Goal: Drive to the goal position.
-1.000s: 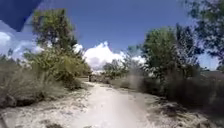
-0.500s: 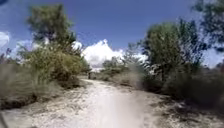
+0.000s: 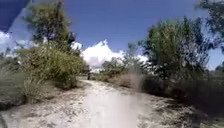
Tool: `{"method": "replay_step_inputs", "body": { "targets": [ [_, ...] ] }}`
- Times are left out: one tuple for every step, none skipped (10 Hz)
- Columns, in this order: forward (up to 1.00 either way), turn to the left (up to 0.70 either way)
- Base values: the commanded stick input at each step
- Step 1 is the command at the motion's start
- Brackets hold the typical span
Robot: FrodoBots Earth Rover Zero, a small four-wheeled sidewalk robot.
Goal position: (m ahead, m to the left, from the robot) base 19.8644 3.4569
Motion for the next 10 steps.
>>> {"method": "replay_step_inputs", "body": {
  "targets": [
    [0.44,0.02],
    [0.44,0.02],
    [0.44,0.02],
    [0.44,0.02],
    [0.44,0.02],
    [0.44,0.02],
    [0.44,0.02],
    [0.44,0.02],
    [0.44,0.02],
    [0.44,0.02]
  ]
}}
